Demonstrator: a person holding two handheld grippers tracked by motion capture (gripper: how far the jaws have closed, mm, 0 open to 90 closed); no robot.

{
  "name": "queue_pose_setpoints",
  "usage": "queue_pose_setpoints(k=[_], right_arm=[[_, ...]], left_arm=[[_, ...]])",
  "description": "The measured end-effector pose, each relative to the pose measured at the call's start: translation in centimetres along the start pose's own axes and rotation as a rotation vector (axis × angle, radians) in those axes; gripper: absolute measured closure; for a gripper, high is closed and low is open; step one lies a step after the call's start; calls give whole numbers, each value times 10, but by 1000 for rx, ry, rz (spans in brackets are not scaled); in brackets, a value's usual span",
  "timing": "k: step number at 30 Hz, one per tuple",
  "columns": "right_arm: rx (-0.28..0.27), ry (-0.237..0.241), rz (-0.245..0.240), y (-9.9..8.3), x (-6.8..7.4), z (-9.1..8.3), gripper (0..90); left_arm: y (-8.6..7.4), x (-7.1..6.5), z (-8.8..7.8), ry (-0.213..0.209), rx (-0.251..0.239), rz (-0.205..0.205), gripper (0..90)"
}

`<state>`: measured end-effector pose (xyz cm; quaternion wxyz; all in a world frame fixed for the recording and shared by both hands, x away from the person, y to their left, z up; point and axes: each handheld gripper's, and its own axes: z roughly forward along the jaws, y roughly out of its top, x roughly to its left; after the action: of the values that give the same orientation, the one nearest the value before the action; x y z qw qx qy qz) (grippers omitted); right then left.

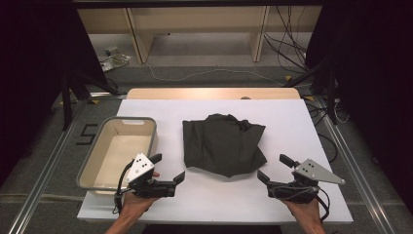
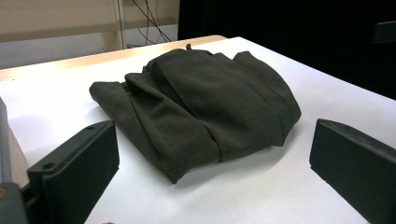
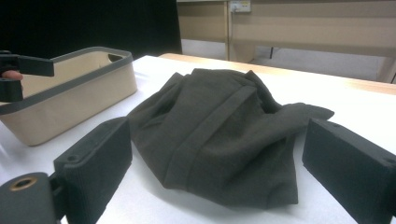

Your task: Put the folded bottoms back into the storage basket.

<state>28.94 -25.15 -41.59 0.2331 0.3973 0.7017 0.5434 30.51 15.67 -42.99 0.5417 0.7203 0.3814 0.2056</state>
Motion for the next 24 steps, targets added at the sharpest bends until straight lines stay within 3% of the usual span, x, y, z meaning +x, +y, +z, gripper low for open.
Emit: queue_pose_setpoints(k=[5,10,19,20,22,24], right_arm=[[9,-2,7,0,0,1,90],[17,-2,15,0,-1,2,91],[52,-6,42,4,-9,6,58],[57,-7,49,5,-11,7,57],[60,-6,56,5,-13,8,55],[65,-13,64,7,-18,10,51]], left_arm=[[0,-1,2,8,6,-4,13],[2,0,4,42,22,-1,13],[9,8,16,73,44,-50,25],[9,8,16,73,44,-50,30],[12,10,21,59,46,-88,30],[13,9,26,57,55,-86,30]])
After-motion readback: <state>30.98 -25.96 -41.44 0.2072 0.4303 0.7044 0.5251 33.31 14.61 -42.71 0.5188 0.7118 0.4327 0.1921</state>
